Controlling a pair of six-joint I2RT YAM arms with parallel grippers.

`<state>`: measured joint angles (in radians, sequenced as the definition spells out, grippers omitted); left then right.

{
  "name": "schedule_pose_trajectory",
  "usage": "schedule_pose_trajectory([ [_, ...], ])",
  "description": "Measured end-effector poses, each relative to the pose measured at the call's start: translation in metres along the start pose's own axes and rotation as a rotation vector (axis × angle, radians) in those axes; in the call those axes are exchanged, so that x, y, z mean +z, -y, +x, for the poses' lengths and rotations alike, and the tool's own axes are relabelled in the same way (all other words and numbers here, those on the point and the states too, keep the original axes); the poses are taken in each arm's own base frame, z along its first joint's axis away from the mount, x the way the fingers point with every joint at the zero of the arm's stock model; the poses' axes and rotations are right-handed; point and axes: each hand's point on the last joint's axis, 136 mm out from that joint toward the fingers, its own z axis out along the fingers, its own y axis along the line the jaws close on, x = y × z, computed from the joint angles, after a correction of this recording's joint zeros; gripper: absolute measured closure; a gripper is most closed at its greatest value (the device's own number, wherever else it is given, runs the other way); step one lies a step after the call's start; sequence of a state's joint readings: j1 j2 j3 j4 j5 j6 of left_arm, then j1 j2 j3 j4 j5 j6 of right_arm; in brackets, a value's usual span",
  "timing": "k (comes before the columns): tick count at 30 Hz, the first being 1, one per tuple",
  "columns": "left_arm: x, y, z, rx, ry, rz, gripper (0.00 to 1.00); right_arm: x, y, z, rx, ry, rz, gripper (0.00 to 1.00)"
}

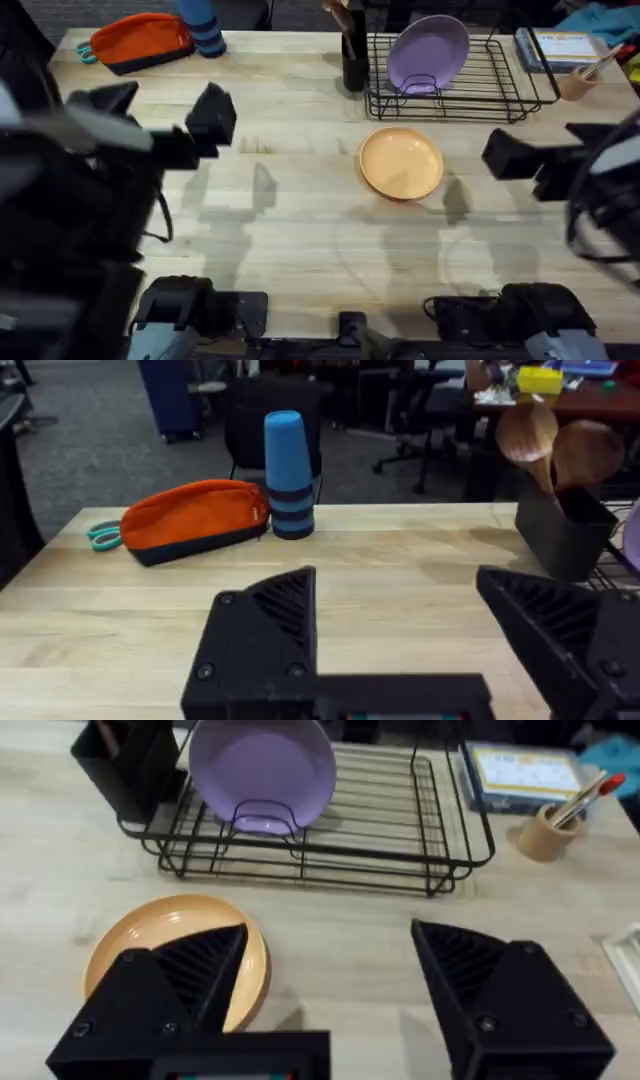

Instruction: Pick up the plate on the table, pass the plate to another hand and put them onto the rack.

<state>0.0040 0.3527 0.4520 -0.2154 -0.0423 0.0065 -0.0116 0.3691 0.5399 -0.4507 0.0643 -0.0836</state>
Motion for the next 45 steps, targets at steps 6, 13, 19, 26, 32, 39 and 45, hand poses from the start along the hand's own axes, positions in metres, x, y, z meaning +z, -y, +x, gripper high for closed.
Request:
schedule_pose_trajectory([
  [6, 0.017, 0.001, -0.027, 0.010, -0.191, 0.002, 0.009, -0.005, 0.004, -0.047, -0.007, -0.139, -0.012, 0.006],
  [13, 0.046, 0.002, -0.044, 0.022, -0.468, 0.005, 0.008, -0.002, 0.006, -0.115, -0.008, -0.233, -0.042, 0.005],
  [19, 0.051, 0.002, -0.035, 0.024, -0.504, 0.004, 0.008, -0.001, -0.005, -0.110, -0.001, -0.256, -0.103, 0.005],
  [26, 0.051, 0.039, -0.009, -0.046, -0.622, 0.167, 0.006, -0.002, -0.008, -0.104, -0.039, -0.281, -0.129, 0.004],
  [32, 0.058, 0.073, 0.016, -0.053, -0.721, 0.248, 0.006, -0.002, -0.008, -0.104, -0.061, -0.279, -0.132, 0.004],
  [39, 0.069, 0.153, 0.056, -0.078, -0.840, 0.300, 0.006, -0.002, -0.008, -0.104, -0.069, -0.279, -0.133, 0.004],
  [45, 0.055, 0.212, 0.083, -0.060, -0.886, 0.308, 0.005, -0.002, -0.008, -0.104, -0.069, -0.279, -0.133, 0.004],
])
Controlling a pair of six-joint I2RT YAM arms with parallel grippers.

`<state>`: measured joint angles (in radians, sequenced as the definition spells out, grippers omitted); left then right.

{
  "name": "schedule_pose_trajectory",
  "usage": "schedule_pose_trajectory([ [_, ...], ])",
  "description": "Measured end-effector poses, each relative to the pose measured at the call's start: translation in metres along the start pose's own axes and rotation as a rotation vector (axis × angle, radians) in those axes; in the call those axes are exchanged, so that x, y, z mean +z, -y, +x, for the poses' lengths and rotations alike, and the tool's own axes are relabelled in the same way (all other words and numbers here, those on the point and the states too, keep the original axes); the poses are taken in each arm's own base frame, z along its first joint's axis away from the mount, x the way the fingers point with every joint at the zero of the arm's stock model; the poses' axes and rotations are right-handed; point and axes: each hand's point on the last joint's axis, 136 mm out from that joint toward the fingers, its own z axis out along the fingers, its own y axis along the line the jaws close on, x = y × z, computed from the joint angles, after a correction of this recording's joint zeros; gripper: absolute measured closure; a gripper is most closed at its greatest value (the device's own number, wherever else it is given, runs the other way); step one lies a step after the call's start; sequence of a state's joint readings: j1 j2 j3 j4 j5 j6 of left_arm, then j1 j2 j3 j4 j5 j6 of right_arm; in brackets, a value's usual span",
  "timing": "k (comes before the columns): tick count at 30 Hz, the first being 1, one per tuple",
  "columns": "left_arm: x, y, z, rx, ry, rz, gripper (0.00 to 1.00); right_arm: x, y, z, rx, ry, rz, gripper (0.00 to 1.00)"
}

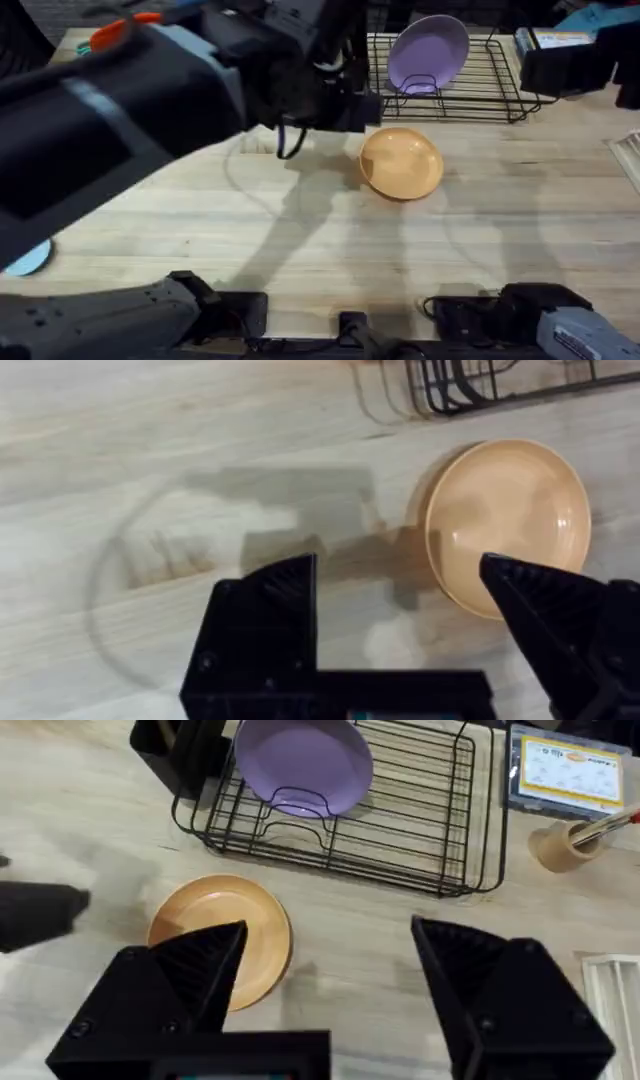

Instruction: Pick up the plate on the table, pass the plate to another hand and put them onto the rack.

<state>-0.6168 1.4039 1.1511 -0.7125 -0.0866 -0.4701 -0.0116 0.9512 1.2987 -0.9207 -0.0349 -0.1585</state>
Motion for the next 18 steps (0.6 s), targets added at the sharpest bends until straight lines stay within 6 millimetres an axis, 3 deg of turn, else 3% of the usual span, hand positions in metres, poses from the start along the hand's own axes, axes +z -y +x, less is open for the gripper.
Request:
schedule_pose_trajectory([
  [1, 0.004, 0.004, 0.003, -0.006, -0.009, -0.001, 0.005, 0.000, 0.000, 0.000, 0.000, 0.000, 0.000, 0.004],
  [2, 0.026, 0.041, 0.014, 0.016, -0.017, 0.040, 0.005, 0.000, 0.000, 0.000, 0.000, 0.000, 0.000, 0.003],
  [5, 0.033, 0.052, 0.019, 0.019, -0.019, 0.052, 0.005, 0.000, 0.000, 0.000, 0.000, 0.000, 0.000, 0.003],
  [6, 0.043, 0.056, 0.026, 0.008, -0.037, 0.036, 0.006, 0.000, 0.000, 0.000, 0.000, 0.000, 0.000, 0.003],
  [18, 0.096, 0.044, 0.060, 0.013, -0.150, -0.070, 0.006, 0.000, 0.000, 0.000, 0.000, -0.001, 0.000, 0.003],
])
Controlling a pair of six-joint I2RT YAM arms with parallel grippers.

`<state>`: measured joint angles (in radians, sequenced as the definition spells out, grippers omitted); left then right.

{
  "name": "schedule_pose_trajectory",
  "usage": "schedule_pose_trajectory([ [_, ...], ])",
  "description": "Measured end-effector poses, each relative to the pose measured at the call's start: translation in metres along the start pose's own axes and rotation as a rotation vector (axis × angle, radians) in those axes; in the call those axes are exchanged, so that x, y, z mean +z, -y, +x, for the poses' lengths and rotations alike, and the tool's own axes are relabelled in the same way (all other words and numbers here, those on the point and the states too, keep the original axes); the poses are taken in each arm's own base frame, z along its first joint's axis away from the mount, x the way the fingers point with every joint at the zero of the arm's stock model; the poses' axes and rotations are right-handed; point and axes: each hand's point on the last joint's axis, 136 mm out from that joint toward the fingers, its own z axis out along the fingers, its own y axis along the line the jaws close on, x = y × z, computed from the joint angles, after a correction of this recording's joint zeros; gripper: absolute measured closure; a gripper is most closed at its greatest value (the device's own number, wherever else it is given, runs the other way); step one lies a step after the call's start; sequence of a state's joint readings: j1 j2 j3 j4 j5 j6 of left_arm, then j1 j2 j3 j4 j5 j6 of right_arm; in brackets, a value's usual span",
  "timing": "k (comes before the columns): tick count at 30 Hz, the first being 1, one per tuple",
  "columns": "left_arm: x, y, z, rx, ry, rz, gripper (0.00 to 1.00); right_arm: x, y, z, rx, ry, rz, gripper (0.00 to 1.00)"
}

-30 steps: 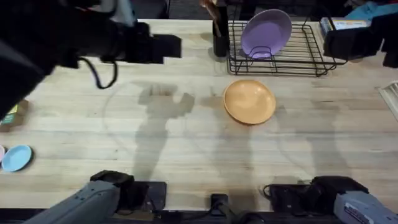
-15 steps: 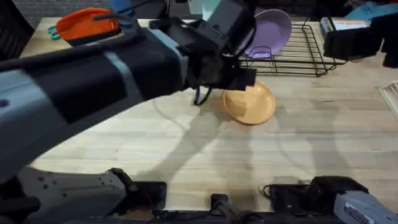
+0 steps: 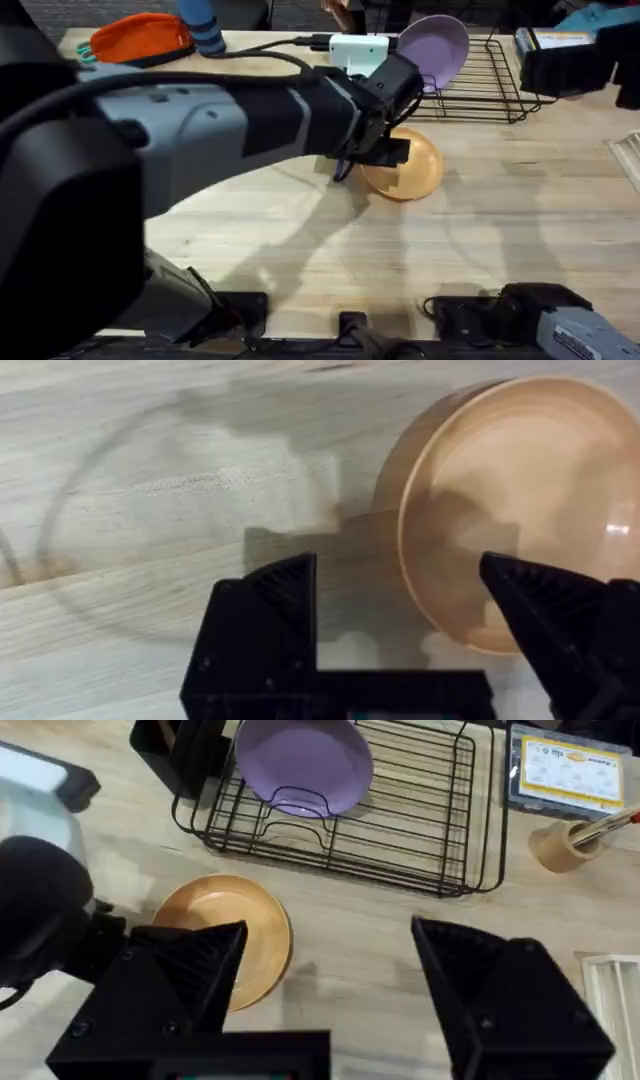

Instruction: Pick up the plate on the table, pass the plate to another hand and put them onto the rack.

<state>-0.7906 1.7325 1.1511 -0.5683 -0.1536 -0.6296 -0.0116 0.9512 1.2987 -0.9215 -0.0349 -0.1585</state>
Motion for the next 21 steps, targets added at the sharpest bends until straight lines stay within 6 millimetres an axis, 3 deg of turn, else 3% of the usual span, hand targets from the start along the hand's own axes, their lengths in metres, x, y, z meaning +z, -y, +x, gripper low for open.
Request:
schedule_pose_trajectory([
  [9, 0.020, 0.000, 0.005, 0.000, -0.020, -0.015, 0.002, 0.000, 0.000, 0.000, 0.000, 0.000, 0.000, 0.004],
  [15, 0.022, 0.001, 0.005, 0.000, -0.019, -0.015, 0.002, 0.000, 0.000, 0.000, 0.000, 0.000, 0.000, 0.003],
  [21, 0.027, -0.002, 0.004, -0.001, -0.018, -0.036, 0.091, 0.000, 0.000, 0.000, 0.000, 0.000, 0.000, 0.003],
])
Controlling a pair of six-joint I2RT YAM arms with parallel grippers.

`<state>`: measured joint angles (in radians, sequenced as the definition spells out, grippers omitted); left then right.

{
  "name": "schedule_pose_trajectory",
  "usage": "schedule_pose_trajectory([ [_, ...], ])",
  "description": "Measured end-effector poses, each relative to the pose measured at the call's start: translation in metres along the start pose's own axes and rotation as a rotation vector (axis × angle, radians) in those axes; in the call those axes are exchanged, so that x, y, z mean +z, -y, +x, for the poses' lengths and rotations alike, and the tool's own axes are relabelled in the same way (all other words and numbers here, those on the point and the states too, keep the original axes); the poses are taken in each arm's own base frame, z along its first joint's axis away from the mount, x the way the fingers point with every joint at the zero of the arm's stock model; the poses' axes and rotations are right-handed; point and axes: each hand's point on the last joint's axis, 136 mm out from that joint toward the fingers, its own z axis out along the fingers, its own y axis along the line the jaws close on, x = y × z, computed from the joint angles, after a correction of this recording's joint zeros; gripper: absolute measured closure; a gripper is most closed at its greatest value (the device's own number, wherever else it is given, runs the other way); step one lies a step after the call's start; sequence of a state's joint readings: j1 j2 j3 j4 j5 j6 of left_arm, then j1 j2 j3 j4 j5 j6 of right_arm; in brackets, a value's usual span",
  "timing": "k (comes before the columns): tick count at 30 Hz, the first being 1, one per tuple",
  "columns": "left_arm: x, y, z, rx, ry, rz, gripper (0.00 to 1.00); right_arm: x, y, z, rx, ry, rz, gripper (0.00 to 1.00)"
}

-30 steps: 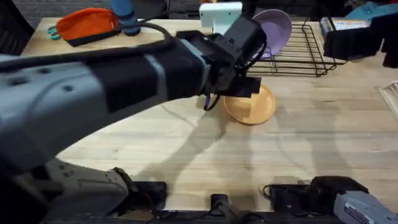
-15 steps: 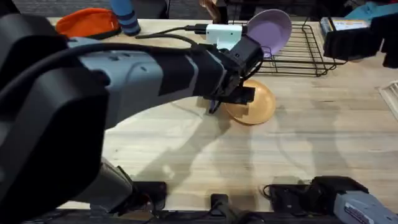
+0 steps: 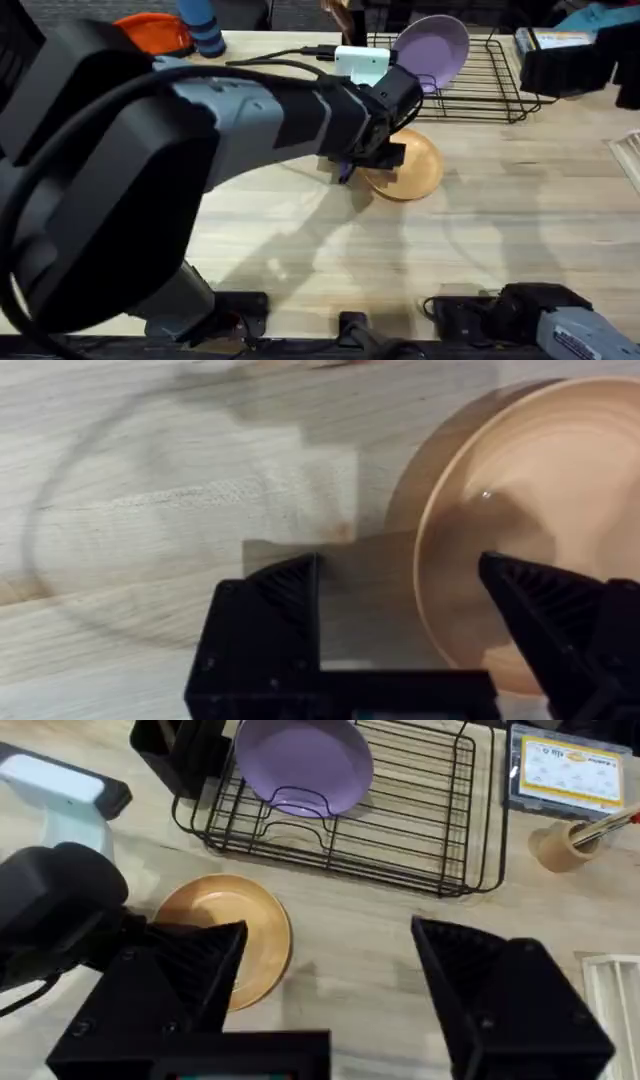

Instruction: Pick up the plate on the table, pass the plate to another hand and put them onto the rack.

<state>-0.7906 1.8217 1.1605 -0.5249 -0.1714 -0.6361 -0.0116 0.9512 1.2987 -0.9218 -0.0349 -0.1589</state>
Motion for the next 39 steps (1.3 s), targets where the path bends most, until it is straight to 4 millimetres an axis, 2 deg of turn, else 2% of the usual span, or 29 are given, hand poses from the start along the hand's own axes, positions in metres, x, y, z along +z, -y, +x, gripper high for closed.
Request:
schedule_pose_trajectory([
  [1, 0.000, -0.001, 0.000, 0.000, 0.000, -0.004, 0.133, 0.000, 0.000, 0.000, 0.000, 0.000, 0.000, 0.003],
  [2, 0.001, -0.001, -0.001, -0.002, 0.004, -0.006, 0.287, 0.000, 0.000, 0.000, 0.000, 0.000, 0.000, 0.003],
  [5, 0.001, 0.000, -0.002, -0.006, 0.006, 0.002, 0.488, 0.000, 0.000, 0.000, 0.000, 0.000, 0.000, 0.003],
  [9, 0.001, 0.002, -0.002, -0.007, 0.007, 0.009, 0.669, 0.000, 0.000, 0.000, 0.000, 0.000, 0.000, 0.003],
  [11, 0.001, 0.002, -0.002, -0.006, 0.008, 0.005, 0.726, 0.000, 0.000, 0.000, 0.000, 0.000, 0.000, 0.003],
  [13, 0.000, 0.002, -0.004, -0.011, 0.014, 0.003, 0.859, 0.000, 0.000, 0.000, 0.000, 0.000, 0.000, 0.004],
  [15, -0.001, 0.003, -0.007, -0.018, 0.020, 0.008, 0.937, 0.000, 0.000, 0.000, 0.000, 0.000, 0.000, 0.003],
  [23, -0.004, 0.000, -0.005, -0.031, -0.014, 0.008, 0.955, 0.000, 0.000, 0.000, 0.000, 0.000, 0.000, 0.003],
  [30, -0.009, -0.020, -0.010, -0.073, -0.056, -0.029, 0.961, 0.000, 0.000, 0.000, 0.000, 0.000, 0.000, 0.003],
  [34, -0.023, -0.032, -0.018, -0.102, -0.046, -0.036, 0.958, 0.000, 0.000, 0.000, 0.000, 0.000, 0.000, 0.003],
  [39, -0.050, -0.042, -0.036, -0.117, 0.017, -0.010, 0.958, 0.000, 0.000, 0.000, 0.000, 0.000, 0.000, 0.003],
])
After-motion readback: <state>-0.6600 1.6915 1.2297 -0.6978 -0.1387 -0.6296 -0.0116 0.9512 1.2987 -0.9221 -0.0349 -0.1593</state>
